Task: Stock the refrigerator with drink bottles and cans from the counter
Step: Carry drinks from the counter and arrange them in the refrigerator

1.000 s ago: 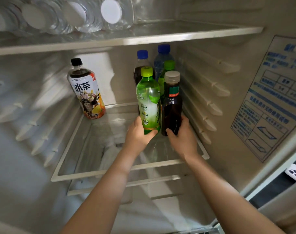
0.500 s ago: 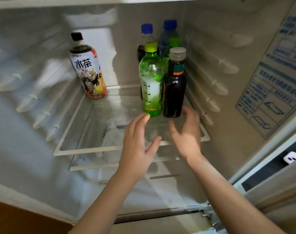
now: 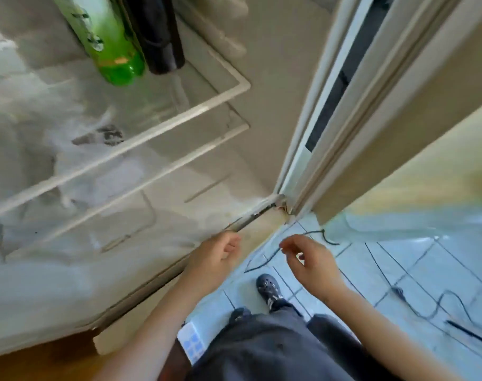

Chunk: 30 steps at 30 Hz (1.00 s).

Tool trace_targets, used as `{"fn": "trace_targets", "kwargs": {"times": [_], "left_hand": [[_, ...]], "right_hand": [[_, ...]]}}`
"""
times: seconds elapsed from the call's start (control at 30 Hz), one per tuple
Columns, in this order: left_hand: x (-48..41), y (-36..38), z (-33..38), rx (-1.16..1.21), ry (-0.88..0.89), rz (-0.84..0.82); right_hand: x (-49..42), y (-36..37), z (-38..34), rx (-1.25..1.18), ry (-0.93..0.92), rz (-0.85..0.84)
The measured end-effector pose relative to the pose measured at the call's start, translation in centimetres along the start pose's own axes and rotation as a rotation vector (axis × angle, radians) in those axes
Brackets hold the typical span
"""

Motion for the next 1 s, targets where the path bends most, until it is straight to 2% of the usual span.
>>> {"fn": "trace_targets", "kwargs": {"times": [0.1, 0.17, 0.27, 0.37, 0.53, 0.63, 0.73, 0.9, 1.0], "left_hand": [[0.3, 5.9, -4.1, 0.032, -0.157, -0.248], [1.1, 9.8, -6.2, -0.007, -0.262, -0.393], [3.7, 15.3, -8.2, -0.242, -0.271, -0.673], [6.8, 18.7, -9.8, -0.424, -0.238, -0.909], [9.4, 21.4, -12.2, -0.624, -0.249, -1.063], [10.0, 23.5, -12.5, -0.565, -0.264, -1.018], [10.7, 26.1, -11.1, -0.613, -0.242, -0.954], [15.2, 34.9, -6.2, -0.779, -0.125, -1.030], [19.4, 42.8, -2.5, -0.924, 0.013, -1.124]], "right_hand": [[6.3, 2.6, 8.8, 0.083, 0.387, -0.124], [11.8, 3.7, 13.8, 0.051, 0.640, -0.117], [21.3, 4.9, 19.4, -0.052, 1.009, -0.098], [29.7, 6.5, 22.4, -0.155, 1.254, -0.111], [37.7, 9.2, 23.5, -0.329, 1.398, -0.040], [41.0, 10.8, 24.3, -0.399, 1.376, -0.018], [45.4, 11.8, 25.9, -0.472, 1.387, 0.026], [56.1, 12.1, 29.7, -0.620, 1.450, 0.103], [63.7, 12.4, 32.7, -0.732, 1.525, 0.179]]}}
Point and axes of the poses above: each hand's wrist, its own x-axis away from the middle knuckle, its own y-axis out of the palm, z = x × y, the point moved 7 cm from there along -x, towards the middle knuckle, and after that the axes turned 6 degrees about y, right-handed, at the moved point
